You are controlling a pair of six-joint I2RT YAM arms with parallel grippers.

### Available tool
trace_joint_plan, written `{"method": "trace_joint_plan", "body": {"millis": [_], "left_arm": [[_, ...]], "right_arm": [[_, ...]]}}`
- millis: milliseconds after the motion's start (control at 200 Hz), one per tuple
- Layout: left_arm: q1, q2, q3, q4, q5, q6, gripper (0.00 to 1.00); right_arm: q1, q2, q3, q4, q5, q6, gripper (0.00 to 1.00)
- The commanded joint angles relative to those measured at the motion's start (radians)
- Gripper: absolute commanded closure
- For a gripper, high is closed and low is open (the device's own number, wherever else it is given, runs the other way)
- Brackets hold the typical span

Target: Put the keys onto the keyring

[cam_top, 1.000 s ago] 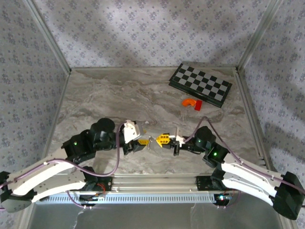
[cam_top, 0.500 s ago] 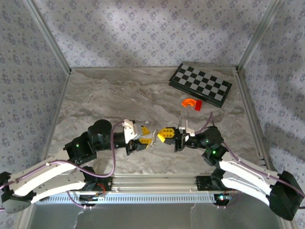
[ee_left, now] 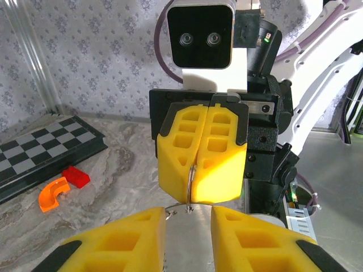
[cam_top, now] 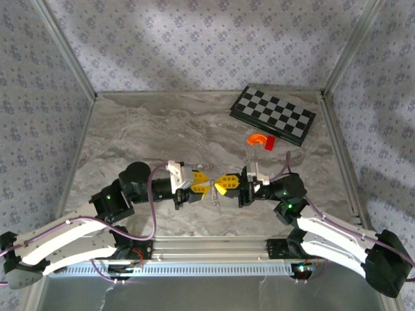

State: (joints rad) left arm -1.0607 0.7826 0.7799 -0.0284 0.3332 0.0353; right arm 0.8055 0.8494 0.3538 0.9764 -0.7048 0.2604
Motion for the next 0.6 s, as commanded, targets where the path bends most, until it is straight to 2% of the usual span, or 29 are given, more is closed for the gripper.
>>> {"method": "trace_joint_plan", "body": {"millis": [0,355,500,595], "left_arm": [[-0.004,-0.001,0.0,0.059,0.04,-0.015,0.73],[-0.006,0.023,-0.018,0.12,0.081,-0.032,0.76],[-0.005,0.033,-0.018,0.128,0.084,-0.029,0.86],[-0.006,0.032,-0.015,0.127,0.084,-0.026,0.97]], "right_arm": [[0.008,-0.001,0.007,0.079,-0.011,0.024,1.0],[0.025,0.007,0.005,0.081,-0.014,0.013,1.0],[0.031,0.005,0.006,0.08,-0.015,0.009,1.0],[0.034,0.005,0.005,0.078,-0.015,0.004,1.0]]}}
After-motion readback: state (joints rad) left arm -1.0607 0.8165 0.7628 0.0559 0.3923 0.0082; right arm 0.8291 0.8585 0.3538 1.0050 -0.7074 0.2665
